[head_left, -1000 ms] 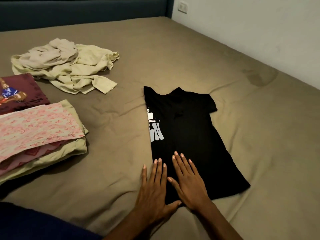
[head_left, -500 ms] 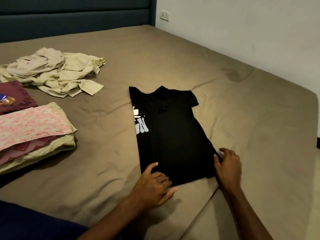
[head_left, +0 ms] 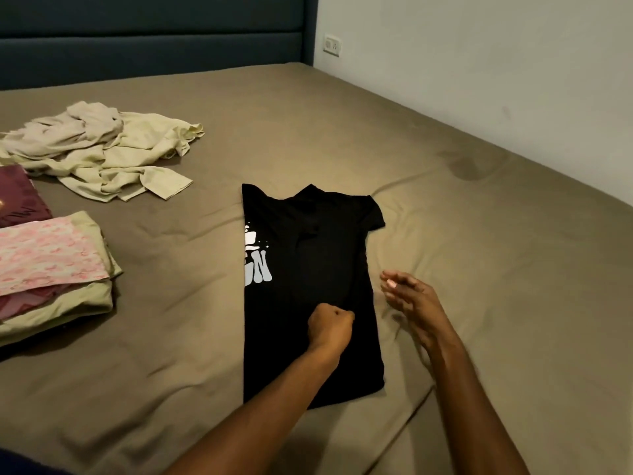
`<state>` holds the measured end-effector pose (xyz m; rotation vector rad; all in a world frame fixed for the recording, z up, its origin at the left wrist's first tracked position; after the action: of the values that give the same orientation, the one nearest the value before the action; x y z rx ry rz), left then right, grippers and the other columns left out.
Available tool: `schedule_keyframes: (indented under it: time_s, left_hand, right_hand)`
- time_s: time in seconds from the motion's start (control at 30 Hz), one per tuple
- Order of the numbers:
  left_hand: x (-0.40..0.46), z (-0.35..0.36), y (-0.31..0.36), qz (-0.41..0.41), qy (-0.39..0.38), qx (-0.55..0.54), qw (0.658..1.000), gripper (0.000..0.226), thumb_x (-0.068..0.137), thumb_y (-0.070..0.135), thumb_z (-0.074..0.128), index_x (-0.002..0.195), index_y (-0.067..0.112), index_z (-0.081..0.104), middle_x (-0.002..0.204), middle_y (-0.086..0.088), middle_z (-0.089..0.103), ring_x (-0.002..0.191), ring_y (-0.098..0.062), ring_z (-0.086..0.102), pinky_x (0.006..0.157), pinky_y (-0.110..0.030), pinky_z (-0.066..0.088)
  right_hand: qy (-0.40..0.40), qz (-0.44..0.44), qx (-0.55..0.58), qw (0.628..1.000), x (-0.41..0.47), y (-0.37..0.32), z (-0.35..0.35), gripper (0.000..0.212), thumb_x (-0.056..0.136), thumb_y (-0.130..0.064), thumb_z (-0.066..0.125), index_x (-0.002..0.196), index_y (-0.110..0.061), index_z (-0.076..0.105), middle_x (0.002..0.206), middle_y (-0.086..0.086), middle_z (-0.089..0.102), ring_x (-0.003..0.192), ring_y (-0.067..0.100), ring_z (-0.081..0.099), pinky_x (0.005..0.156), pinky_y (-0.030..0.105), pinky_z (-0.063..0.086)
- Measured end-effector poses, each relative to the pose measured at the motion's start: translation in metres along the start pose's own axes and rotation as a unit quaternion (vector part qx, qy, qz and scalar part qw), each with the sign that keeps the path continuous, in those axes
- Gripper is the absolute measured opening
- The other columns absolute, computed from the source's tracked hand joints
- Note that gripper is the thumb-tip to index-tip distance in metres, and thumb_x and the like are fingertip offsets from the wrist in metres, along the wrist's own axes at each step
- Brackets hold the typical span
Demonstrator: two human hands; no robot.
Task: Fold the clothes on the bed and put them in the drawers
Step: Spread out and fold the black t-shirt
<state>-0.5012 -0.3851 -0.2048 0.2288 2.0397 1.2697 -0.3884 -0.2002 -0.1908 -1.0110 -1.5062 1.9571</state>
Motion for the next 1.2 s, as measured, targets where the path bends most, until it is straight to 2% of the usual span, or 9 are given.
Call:
schedule_keyframes:
  time_s: [0.17, 0.37, 0.5, 0.63, 0.73, 0.87, 1.0, 1.13, 1.2]
  left_hand:
    - [0.001, 0.008, 0.015, 0.101, -0.042, 0.013, 0.994, 0.02, 0.096, 0.029, 0.071, 0.083, 0.013, 0.074, 0.07, -0.003, 0.067, 0.064, -0.013, 0.062, 0.062, -0.025, 0.049]
    - [0.007, 0.009, 0.006, 0.09, -0.076, -0.005, 0.993, 0.017, 0.089, 0.027, 0.08, 0.095, 0.013, 0.074, 0.067, 0.005, 0.064, 0.056, -0.003, 0.056, 0.059, -0.018, 0.045]
    - [0.012, 0.001, -0.004, 0.077, -0.085, -0.007, 0.993, 0.018, 0.088, 0.029, 0.081, 0.092, 0.012, 0.074, 0.067, 0.004, 0.065, 0.053, 0.001, 0.055, 0.055, -0.016, 0.044]
    - [0.012, -0.003, 0.001, 0.066, -0.1, -0.007, 0.993, 0.02, 0.086, 0.025, 0.082, 0.091, 0.007, 0.075, 0.062, 0.004, 0.062, 0.049, -0.001, 0.051, 0.052, -0.017, 0.042]
    - [0.005, -0.004, 0.007, 0.058, -0.12, -0.008, 0.991, 0.02, 0.086, 0.022, 0.082, 0.089, 0.004, 0.074, 0.065, 0.001, 0.062, 0.057, -0.007, 0.056, 0.053, -0.019, 0.045]
    - [-0.01, -0.028, -0.005, 0.038, -0.123, -0.05, 0.99, 0.013, 0.087, 0.017, 0.08, 0.08, 0.01, 0.07, 0.06, 0.004, 0.059, 0.057, -0.008, 0.058, 0.055, -0.024, 0.05]
    - [-0.014, -0.072, -0.042, -0.001, -0.091, -0.116, 0.989, 0.017, 0.092, 0.01, 0.073, 0.078, 0.011, 0.064, 0.057, 0.0, 0.051, 0.049, -0.009, 0.051, 0.054, -0.03, 0.051]
    - [-0.019, -0.082, -0.074, -0.029, -0.098, -0.104, 0.989, 0.011, 0.093, 0.004, 0.071, 0.082, 0.004, 0.068, 0.058, -0.004, 0.06, 0.05, -0.014, 0.06, 0.058, -0.035, 0.06]
    - [-0.018, -0.079, -0.079, -0.015, -0.096, -0.093, 0.991, 0.013, 0.092, 0.003, 0.073, 0.08, 0.005, 0.067, 0.058, -0.004, 0.062, 0.048, -0.016, 0.062, 0.058, -0.035, 0.059]
  right_hand:
    - [0.029, 0.052, 0.314, 0.948, 0.116, 0.01, 0.026, 0.039, 0.104, -0.017, 0.051, 0.139, -0.003, 0.055, 0.147, 0.023, 0.052, 0.14, 0.032, 0.048, 0.123, 0.04, 0.032]
    - [0.038, 0.009, 0.349, 0.936, 0.192, -0.016, 0.051, 0.017, 0.1, -0.019, 0.059, 0.113, -0.01, 0.066, 0.118, 0.011, 0.068, 0.106, 0.022, 0.069, 0.087, 0.031, 0.058]
    - [-0.011, -0.007, 0.347, 0.938, 0.213, -0.026, 0.066, 0.021, 0.097, -0.004, 0.057, 0.116, -0.006, 0.066, 0.103, 0.011, 0.076, 0.096, 0.022, 0.075, 0.087, 0.033, 0.061]
    - [-0.043, -0.027, 0.321, 0.946, 0.222, -0.037, 0.087, 0.04, 0.097, -0.004, 0.057, 0.136, 0.007, 0.06, 0.131, 0.019, 0.068, 0.124, 0.03, 0.065, 0.102, 0.034, 0.054]
    - [-0.108, -0.043, 0.266, 0.957, 0.222, -0.054, 0.126, 0.047, 0.098, -0.009, 0.053, 0.143, 0.006, 0.054, 0.145, 0.019, 0.058, 0.137, 0.03, 0.054, 0.113, 0.032, 0.046]
    - [-0.208, -0.063, 0.094, 0.972, 0.199, -0.069, 0.209, 0.055, 0.088, -0.019, 0.064, 0.14, -0.003, 0.061, 0.136, 0.012, 0.064, 0.121, 0.026, 0.06, 0.114, 0.034, 0.039]
    - [-0.309, -0.133, -0.188, 0.923, 0.16, -0.044, 0.279, 0.068, 0.092, -0.02, 0.074, 0.154, -0.018, 0.046, 0.155, -0.005, 0.047, 0.141, 0.01, 0.046, 0.122, 0.032, 0.034]
    - [-0.138, -0.256, -0.324, 0.9, 0.148, -0.033, 0.243, 0.059, 0.104, -0.036, 0.059, 0.157, -0.017, 0.043, 0.163, 0.004, 0.04, 0.151, 0.015, 0.035, 0.125, 0.035, 0.027]
    - [-0.074, -0.256, -0.488, 0.832, 0.141, -0.008, 0.213, 0.07, 0.107, -0.053, 0.041, 0.161, -0.01, 0.029, 0.169, 0.012, 0.024, 0.157, 0.025, 0.022, 0.126, 0.041, 0.02]
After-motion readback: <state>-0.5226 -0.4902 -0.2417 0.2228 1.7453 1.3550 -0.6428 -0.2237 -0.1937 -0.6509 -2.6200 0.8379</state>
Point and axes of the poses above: each hand's wrist, its own x-axis towards the middle knuckle, its own z-axis out of the palm, y = z × x, the point moved 9 cm from there along x, towards the middle knuckle
